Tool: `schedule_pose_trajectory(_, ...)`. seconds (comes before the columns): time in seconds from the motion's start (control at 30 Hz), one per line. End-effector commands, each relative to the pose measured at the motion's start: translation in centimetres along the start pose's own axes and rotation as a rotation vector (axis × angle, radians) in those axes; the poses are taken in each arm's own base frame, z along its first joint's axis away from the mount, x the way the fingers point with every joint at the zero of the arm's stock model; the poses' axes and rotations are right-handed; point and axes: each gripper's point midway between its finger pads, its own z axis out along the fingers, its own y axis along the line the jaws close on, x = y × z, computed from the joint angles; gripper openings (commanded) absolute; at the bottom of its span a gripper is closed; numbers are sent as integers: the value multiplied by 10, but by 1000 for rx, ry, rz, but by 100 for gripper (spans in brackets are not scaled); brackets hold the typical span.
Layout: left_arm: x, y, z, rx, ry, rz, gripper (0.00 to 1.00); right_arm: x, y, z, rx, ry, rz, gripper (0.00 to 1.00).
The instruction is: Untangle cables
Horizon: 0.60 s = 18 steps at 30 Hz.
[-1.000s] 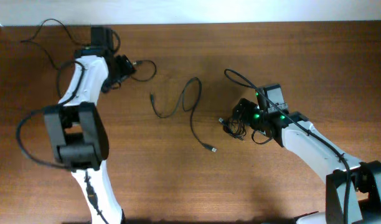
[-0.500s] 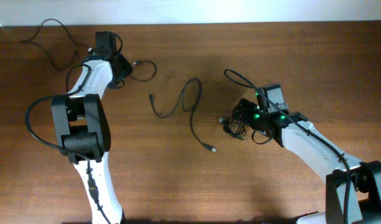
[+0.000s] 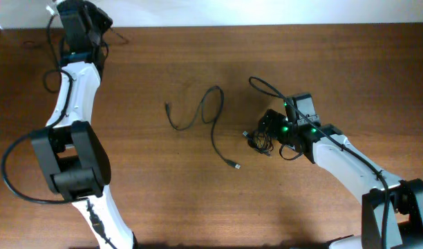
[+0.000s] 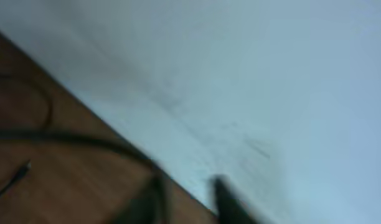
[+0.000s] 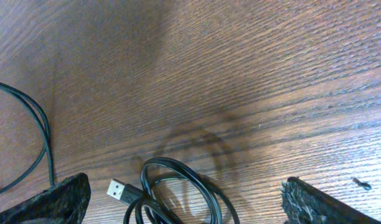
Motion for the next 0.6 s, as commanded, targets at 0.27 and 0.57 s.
schedule_pose_trajectory(0.27, 25, 155, -19, -432, 245, 155, 99, -2, 2, 0, -2, -4, -11, 99)
schedule_pose_trajectory(0.57, 103, 207, -59, -554, 617, 108, 99, -3, 2, 0, -5, -6, -11, 99)
